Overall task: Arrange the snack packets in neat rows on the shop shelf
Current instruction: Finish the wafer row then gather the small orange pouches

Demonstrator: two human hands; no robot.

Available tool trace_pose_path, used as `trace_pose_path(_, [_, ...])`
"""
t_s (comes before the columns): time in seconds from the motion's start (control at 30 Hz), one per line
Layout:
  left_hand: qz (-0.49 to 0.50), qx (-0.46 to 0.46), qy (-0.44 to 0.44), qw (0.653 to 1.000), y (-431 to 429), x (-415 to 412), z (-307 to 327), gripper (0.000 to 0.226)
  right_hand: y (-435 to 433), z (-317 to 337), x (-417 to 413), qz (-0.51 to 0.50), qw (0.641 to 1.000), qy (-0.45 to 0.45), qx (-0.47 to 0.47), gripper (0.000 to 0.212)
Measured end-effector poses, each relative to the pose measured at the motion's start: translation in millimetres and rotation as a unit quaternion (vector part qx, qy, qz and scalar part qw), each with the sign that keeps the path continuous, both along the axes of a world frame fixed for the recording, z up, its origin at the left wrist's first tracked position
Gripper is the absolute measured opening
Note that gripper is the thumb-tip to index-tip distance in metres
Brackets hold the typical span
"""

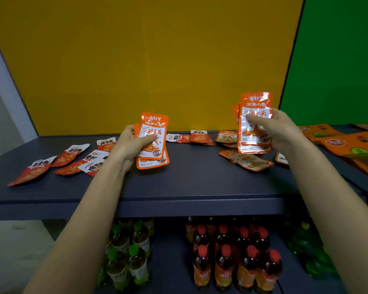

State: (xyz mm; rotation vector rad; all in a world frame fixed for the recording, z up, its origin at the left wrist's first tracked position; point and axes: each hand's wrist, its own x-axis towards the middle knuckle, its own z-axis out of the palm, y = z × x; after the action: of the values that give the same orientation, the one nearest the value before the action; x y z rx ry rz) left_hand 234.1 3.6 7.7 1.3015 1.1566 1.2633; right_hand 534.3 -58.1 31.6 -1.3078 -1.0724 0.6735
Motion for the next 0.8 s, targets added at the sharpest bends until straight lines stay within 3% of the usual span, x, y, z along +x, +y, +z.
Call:
trace_pose_path(0.3, [-0.119,-0.078,-0.024,0.99,-22,105,-11,0.008,-42,-24,70,-0.111,0.99,0.034,-0.082,0.006])
trace_pose_path(0.43, [-0.111,-0.075,0.022,0.991,-28,152,-20,0.027,-41,-34,93,-0.143,0.985,0.002,-0.101,0.023])
trace_pose_path(0.53, [-0.11,-0.073,0.085,0.988,-28,177,-26,0.024,-33,-46,104,-0.14,0.98,-0.062,-0.13,0.031])
trace_pose_path(0.67, [-0.067,-0.044,0.196,0.977,-27,194,-28,0.053,-24,-53,114,-0.138,0.962,-0.141,-0.186,0.047])
trace_pose_path(0.8, [-0.001,-0.027,0.34,0.94,-29,205,-28,0.081,-19,-51,121,-0.103,0.955,-0.191,-0.201,0.044])
